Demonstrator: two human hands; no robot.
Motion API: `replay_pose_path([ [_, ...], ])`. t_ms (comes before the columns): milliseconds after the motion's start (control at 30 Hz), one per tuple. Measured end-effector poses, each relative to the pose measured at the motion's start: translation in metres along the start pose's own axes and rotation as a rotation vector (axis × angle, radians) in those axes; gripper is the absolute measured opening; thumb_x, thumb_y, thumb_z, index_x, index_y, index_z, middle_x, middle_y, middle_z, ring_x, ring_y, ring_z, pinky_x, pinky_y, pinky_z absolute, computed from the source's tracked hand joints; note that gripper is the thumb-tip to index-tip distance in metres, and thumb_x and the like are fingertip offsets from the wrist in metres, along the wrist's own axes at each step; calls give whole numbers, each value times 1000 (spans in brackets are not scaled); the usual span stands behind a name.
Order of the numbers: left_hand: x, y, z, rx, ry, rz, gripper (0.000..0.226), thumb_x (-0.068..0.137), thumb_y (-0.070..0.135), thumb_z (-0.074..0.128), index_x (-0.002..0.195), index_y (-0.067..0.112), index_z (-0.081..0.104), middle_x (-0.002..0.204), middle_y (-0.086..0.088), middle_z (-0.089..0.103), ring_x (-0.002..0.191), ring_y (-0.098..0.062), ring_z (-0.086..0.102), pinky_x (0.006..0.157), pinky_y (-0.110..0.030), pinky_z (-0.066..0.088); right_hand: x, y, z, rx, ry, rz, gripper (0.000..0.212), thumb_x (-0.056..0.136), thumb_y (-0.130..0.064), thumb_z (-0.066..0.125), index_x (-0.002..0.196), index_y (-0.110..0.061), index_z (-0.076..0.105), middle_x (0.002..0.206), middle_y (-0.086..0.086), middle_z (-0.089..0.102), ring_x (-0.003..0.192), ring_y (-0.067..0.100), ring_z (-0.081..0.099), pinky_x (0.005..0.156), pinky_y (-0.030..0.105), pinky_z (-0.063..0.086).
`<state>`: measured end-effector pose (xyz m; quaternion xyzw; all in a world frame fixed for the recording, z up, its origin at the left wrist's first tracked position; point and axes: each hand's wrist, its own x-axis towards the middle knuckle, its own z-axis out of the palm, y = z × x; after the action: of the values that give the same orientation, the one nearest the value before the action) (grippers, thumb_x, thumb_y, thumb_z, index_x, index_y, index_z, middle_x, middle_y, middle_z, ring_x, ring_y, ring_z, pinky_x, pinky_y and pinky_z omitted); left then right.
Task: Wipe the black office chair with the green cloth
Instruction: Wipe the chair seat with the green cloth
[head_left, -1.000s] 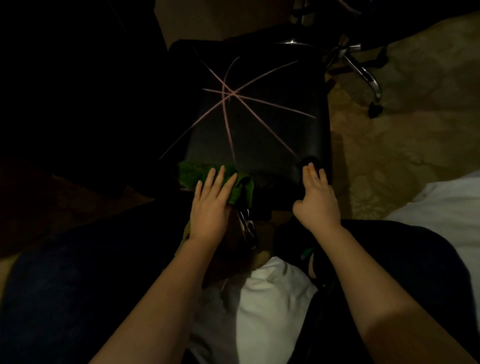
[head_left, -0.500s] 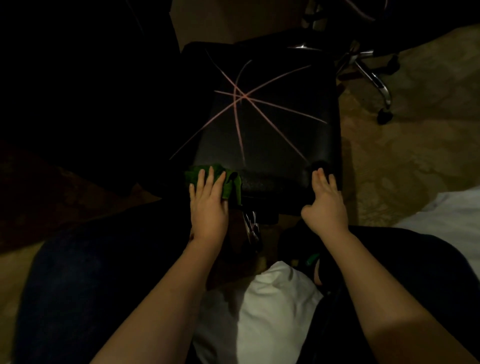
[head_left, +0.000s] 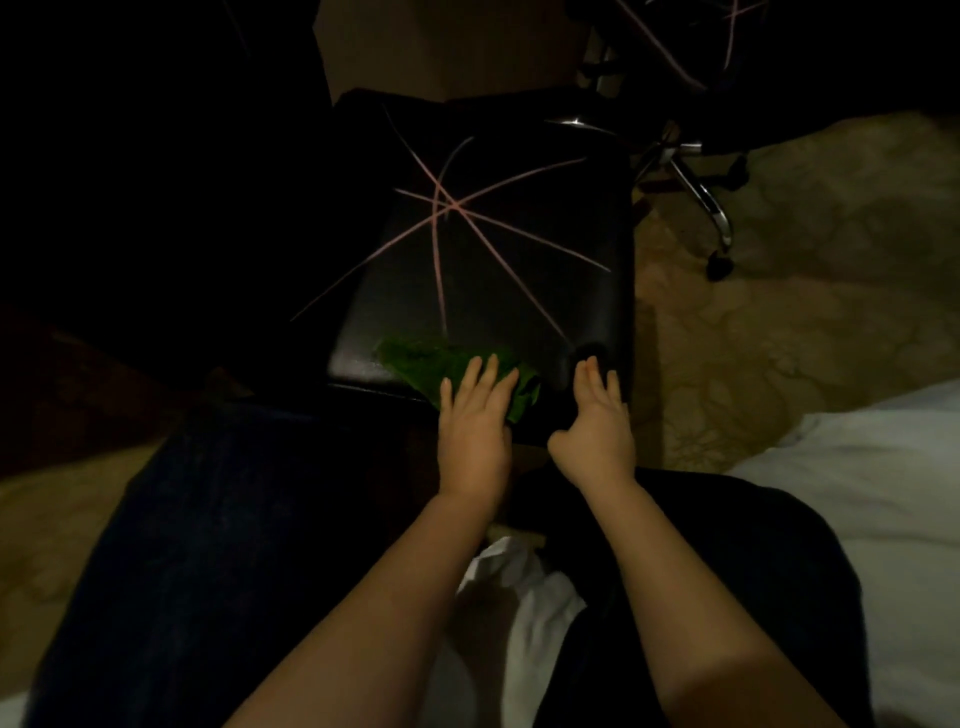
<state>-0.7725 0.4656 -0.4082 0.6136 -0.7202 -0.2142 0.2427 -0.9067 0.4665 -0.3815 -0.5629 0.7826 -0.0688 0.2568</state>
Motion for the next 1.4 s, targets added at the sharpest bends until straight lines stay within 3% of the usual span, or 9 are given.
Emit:
replay_pose_path([
  [133, -2, 5, 4, 23, -58, 88, 69, 86, -1, 52, 150, 21, 35, 160, -4, 25, 150, -18, 9, 114, -29, -16, 1, 0, 2, -15, 11, 4, 89, 83, -12, 59, 155, -15, 8, 163, -3, 1, 149, 19, -4, 122, 42, 6],
  [433, 0, -25, -11, 114, -88, 216, 72, 84, 3, 61, 150, 21, 36, 158, -5, 29, 149, -22, 18, 119, -35, 3, 4, 3, 3, -50, 30, 1, 88, 83, -12, 58, 155, -17, 8, 163, -4, 1, 149, 17, -2, 122, 41, 8],
  [567, -1, -42, -24, 157, -56, 184, 77, 81, -2, 62, 149, 21, 37, 157, -6, 33, 148, -22, 20, 119, -36, 6, 5, 4, 5, -45, 29, 0, 87, 83, -11, 57, 155, -16, 9, 163, -4, 2, 149, 18, -2, 121, 42, 11],
  [733, 0, -69, -43, 183, -35, 106, 78, 83, -3, 58, 151, 25, 31, 160, -3, 25, 145, -7, 1, 120, -32, -2, 4, 4, 5, -30, 46, -10, 86, 83, -11, 58, 155, -15, 11, 163, -3, 4, 149, 18, -1, 121, 42, 13],
  [900, -2, -90, -57, 204, 34, -36, 77, 85, -6, 56, 152, 24, 31, 161, -4, 20, 145, -6, -2, 120, -31, -4, 3, 1, 6, -34, 55, -4, 86, 83, -10, 58, 155, -14, 11, 163, -1, 5, 149, 20, -1, 121, 43, 14],
  [1133, 0, -86, -57, 187, 100, -100, 64, 88, 0, 59, 147, 20, 42, 157, -5, 32, 149, -18, 17, 122, -37, 6, 4, -1, 8, -40, 57, 17, 89, 81, -8, 58, 155, -15, 10, 163, -2, 3, 149, 19, -2, 121, 42, 10],
  [1400, 7, -58, -37, 111, 202, -218, 59, 84, -3, 62, 140, 14, 51, 153, -7, 39, 148, -22, 22, 122, -42, 5, 2, -7, 3, -43, 18, 30, 92, 79, -12, 62, 155, -15, 9, 163, -3, 2, 149, 20, -3, 122, 42, 10],
])
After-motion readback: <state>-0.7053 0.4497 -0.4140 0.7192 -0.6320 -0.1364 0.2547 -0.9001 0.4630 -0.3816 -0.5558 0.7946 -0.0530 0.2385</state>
